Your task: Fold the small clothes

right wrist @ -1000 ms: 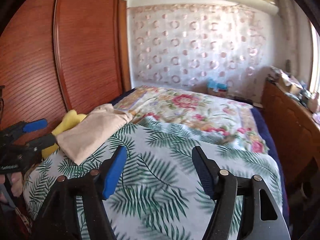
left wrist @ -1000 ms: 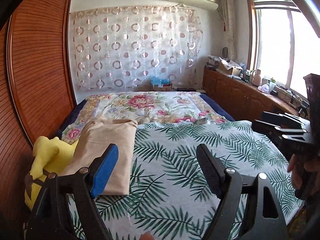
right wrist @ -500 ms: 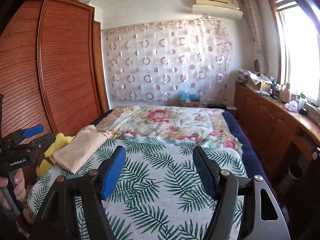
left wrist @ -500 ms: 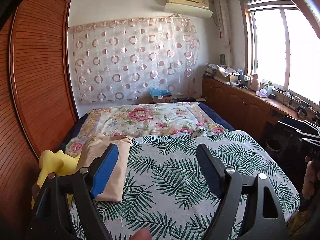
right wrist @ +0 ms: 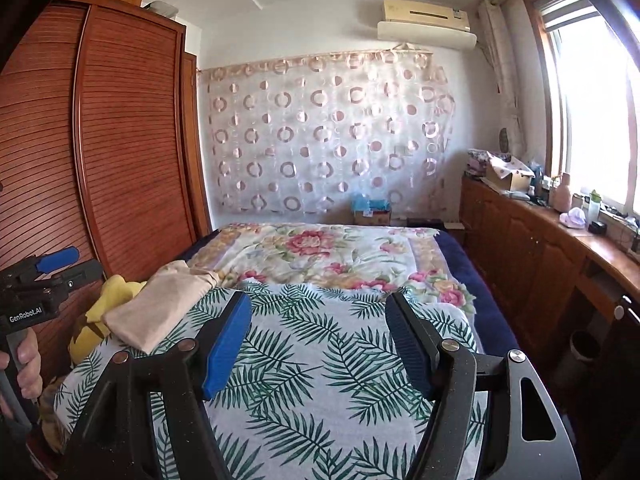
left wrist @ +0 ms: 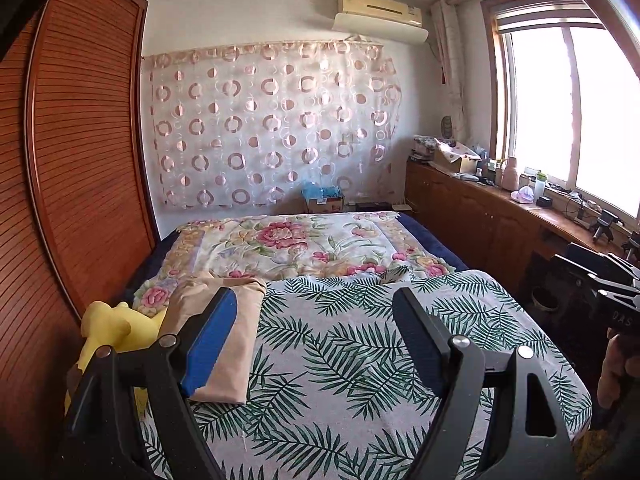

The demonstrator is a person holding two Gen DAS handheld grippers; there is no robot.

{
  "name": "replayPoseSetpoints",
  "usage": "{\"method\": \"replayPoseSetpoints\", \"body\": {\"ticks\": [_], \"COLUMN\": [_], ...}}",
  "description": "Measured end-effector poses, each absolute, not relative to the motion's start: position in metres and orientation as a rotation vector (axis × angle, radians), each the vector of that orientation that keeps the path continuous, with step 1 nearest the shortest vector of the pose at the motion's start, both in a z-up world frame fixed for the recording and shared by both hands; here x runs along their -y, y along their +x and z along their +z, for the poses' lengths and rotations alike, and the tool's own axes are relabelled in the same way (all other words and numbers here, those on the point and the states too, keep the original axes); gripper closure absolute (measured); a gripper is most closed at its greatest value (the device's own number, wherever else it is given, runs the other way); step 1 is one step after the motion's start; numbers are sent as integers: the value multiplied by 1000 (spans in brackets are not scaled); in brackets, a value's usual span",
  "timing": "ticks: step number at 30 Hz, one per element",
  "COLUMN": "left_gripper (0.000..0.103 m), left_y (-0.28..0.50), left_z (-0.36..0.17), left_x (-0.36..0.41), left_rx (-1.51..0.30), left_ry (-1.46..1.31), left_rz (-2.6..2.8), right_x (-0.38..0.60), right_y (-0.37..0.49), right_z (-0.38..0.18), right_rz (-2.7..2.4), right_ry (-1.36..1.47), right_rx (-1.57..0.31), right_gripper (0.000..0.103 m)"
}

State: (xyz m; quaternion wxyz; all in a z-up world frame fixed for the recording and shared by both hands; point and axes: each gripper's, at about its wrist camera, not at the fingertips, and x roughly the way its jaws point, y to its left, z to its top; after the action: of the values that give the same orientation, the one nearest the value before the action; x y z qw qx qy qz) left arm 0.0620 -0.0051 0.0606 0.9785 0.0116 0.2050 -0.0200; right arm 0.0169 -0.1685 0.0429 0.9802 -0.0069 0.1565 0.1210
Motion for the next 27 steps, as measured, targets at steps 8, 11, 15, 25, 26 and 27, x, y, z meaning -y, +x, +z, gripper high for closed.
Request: {"method": "replayPoseSetpoints", "body": {"ticks": [8,11,15,25,26,27], "left_gripper": [22,22,22,22,22,22], "left_y": [60,60,61,60,60,60], "left_z": [64,64,67,68,66,66], "left_x": [4,4,2,1,1,1], "left_rx": [-406,-406,-403,-403,-404,-404], "left_ry": [22,21,25,23,22,22], "left_rz": [-35,-34,-28,-26,-29,-29], "right_x": [172,174,179,184,184,184], "right_y": [20,21,24,26,27,26], "right_z": [42,42,42,43,43,42], "right_rz": [249,245,244,246,247,247], "right_ry": [-16,-14,-12,-11,-10,-10], "right_rx": [-318,-317,-319,-317,-317,-316], "right_gripper": [32,32,32,32,32,32]}}
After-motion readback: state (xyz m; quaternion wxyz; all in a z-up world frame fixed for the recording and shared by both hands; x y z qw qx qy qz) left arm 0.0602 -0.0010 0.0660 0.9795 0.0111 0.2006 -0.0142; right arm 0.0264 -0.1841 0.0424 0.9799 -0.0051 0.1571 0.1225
